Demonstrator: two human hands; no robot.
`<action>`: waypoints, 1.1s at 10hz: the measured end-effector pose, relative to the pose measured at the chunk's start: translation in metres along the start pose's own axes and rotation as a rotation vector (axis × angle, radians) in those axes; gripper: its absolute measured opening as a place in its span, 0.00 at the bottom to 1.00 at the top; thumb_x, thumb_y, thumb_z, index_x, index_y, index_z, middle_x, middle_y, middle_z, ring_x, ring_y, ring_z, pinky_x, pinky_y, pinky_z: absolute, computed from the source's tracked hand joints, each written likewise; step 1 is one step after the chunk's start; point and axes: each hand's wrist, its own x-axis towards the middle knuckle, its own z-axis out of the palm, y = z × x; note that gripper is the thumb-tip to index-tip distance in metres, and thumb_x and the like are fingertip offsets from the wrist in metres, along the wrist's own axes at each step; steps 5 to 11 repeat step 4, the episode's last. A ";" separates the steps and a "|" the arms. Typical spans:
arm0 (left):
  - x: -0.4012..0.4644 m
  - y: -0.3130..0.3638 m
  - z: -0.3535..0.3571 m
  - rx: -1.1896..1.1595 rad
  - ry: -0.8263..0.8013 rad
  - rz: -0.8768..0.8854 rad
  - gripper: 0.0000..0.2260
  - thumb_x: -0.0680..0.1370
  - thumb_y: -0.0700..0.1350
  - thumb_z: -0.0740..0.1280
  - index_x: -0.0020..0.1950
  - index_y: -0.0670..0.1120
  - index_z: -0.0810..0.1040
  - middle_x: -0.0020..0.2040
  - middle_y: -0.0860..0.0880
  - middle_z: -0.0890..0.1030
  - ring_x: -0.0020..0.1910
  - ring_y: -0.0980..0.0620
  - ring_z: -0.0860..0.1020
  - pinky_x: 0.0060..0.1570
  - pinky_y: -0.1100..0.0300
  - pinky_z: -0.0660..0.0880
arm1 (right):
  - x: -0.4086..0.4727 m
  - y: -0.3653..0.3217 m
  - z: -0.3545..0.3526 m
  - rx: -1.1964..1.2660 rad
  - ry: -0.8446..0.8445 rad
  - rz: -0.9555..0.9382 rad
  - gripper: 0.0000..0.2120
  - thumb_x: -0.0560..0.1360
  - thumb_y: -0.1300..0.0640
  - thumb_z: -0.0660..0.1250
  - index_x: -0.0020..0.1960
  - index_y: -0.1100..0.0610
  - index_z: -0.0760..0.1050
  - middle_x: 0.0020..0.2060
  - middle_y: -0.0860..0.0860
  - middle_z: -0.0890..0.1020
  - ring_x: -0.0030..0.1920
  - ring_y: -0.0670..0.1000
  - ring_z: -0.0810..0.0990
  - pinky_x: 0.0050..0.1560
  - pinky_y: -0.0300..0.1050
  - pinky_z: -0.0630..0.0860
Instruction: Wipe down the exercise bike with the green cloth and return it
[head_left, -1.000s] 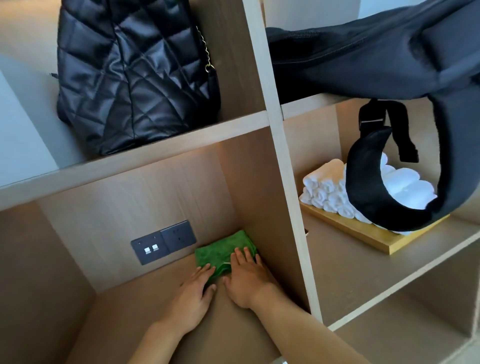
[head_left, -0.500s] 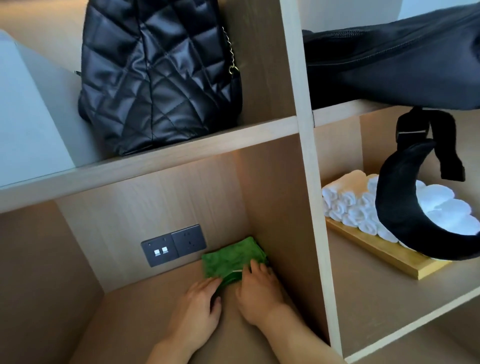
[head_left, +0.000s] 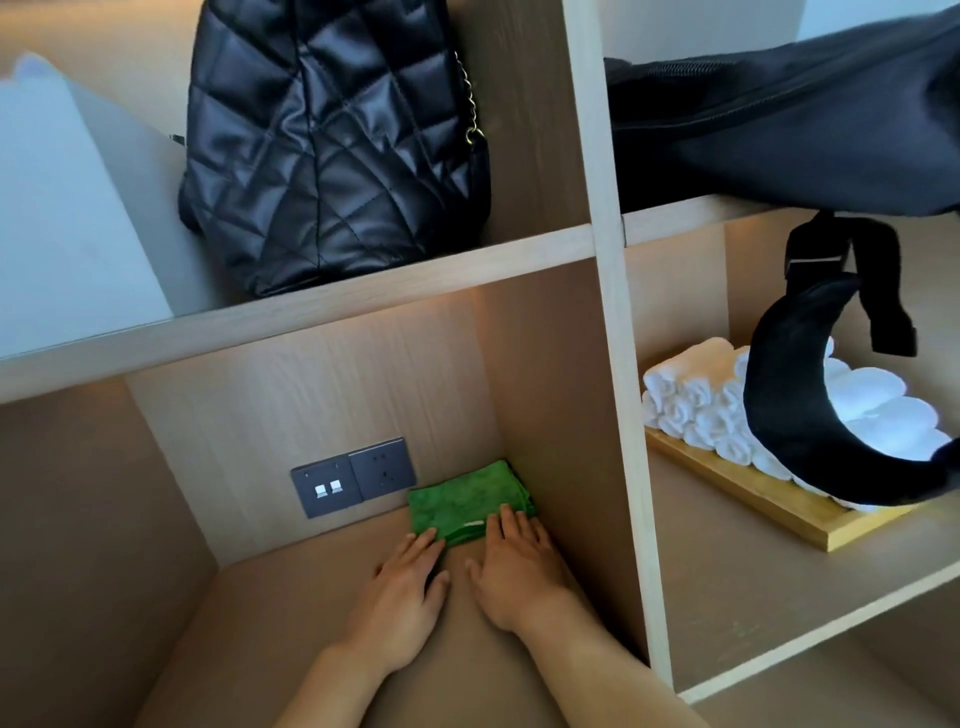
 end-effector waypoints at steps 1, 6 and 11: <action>-0.006 0.002 -0.001 -0.014 -0.006 -0.037 0.25 0.87 0.59 0.53 0.85 0.57 0.59 0.86 0.57 0.55 0.85 0.53 0.52 0.82 0.50 0.54 | -0.003 -0.001 -0.003 0.005 -0.003 -0.002 0.36 0.86 0.41 0.53 0.86 0.59 0.47 0.86 0.58 0.47 0.85 0.57 0.46 0.84 0.55 0.42; -0.064 0.010 -0.012 -0.022 0.028 -0.124 0.24 0.86 0.59 0.56 0.82 0.58 0.65 0.83 0.53 0.64 0.81 0.48 0.62 0.80 0.49 0.56 | -0.033 -0.001 -0.004 -0.046 -0.042 -0.065 0.31 0.86 0.43 0.47 0.85 0.54 0.56 0.85 0.54 0.53 0.84 0.59 0.49 0.82 0.63 0.43; -0.064 0.010 -0.012 -0.022 0.028 -0.124 0.24 0.86 0.59 0.56 0.82 0.58 0.65 0.83 0.53 0.64 0.81 0.48 0.62 0.80 0.49 0.56 | -0.033 -0.001 -0.004 -0.046 -0.042 -0.065 0.31 0.86 0.43 0.47 0.85 0.54 0.56 0.85 0.54 0.53 0.84 0.59 0.49 0.82 0.63 0.43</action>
